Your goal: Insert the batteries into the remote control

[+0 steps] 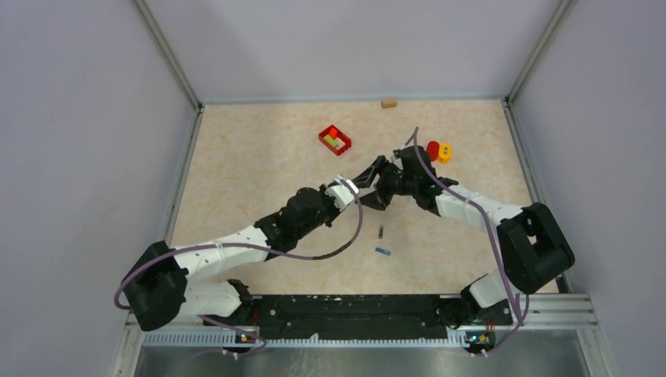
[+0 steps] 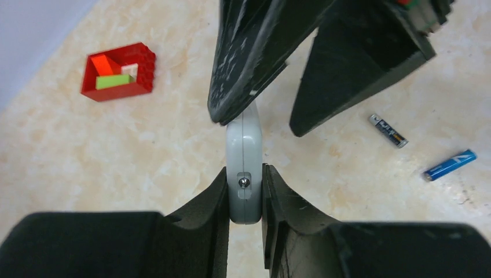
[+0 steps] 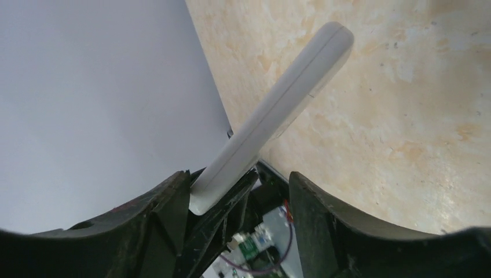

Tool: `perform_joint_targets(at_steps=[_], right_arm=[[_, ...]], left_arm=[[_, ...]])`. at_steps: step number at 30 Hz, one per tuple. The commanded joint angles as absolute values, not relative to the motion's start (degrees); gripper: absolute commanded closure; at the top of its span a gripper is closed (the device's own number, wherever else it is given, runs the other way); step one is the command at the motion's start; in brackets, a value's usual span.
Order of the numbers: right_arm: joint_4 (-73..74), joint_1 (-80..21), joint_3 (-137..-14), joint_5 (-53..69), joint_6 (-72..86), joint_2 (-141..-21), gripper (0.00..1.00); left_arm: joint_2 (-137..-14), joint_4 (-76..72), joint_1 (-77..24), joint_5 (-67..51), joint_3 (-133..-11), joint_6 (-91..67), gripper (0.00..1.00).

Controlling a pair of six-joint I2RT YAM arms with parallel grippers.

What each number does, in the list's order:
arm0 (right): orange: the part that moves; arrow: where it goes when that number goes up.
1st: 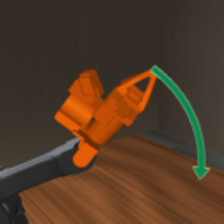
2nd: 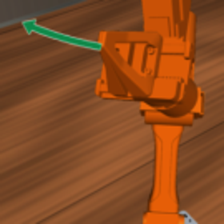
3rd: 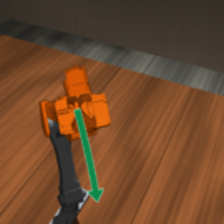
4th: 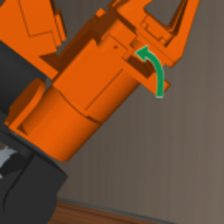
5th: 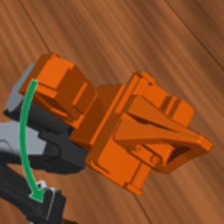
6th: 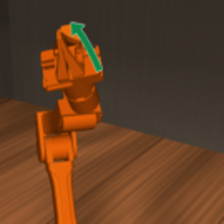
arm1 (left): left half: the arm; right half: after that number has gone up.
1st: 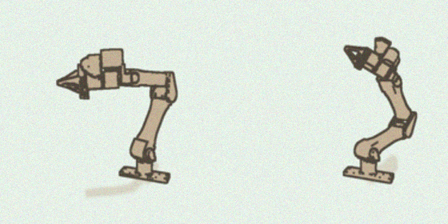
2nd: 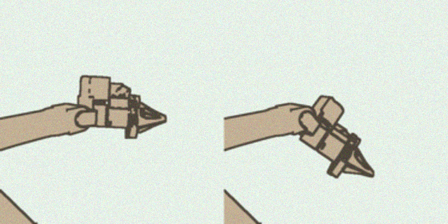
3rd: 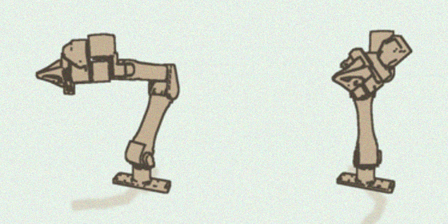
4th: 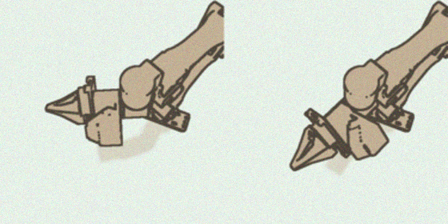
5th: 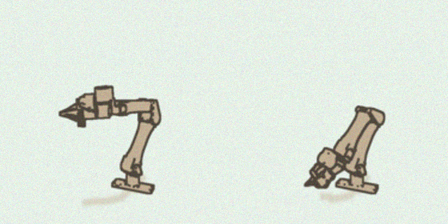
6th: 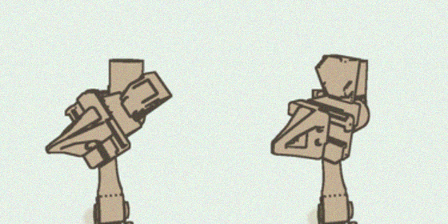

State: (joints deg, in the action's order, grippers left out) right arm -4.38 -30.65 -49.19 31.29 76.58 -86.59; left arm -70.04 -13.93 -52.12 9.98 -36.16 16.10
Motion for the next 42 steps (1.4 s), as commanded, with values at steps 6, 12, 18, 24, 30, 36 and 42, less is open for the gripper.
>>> perform_joint_targets(at_steps=[6, 12, 18, 24, 30, 36, 42], right_arm=[[-14.3, -29.5, -40.8, 23.2, 68.3, -73.6, 0.22], [-16.0, -29.5, -40.7, 22.6, 55.3, -69.1, 0.14], [-22.1, -29.5, -39.4, 25.8, 52.1, -66.4, 0.13], [-25.9, -29.5, -39.3, 29.0, 50.9, -64.9, 0.13], [-31.5, -29.5, -38.7, 33.2, 51.8, -63.1, 0.14], [-37.4, -29.5, -41.3, 39.6, 53.5, -66.2, 0.26], [-57.6, -29.7, -40.9, 47.8, 63.3, -71.2, 0.52]], left_arm=[[-69.7, -9.4, -34.5, -12.9, -43.6, -6.3, 1.00], [-72.1, -1.1, -27.2, -32.4, -53.7, -18.0, 1.00], [-73.3, 1.0, -22.2, -44.5, -58.6, -27.1, 1.00], [-74.7, -3.0, -16.9, -62.5, -60.6, -30.9, 1.00], [-73.6, -11.6, -12.7, -70.5, -58.9, -38.2, 1.00], [-72.3, -18.7, -11.1, -74.2, -58.0, -44.7, 1.00], [-70.7, -20.4, -10.6, -75.6, -57.8, -46.4, 0.98]])
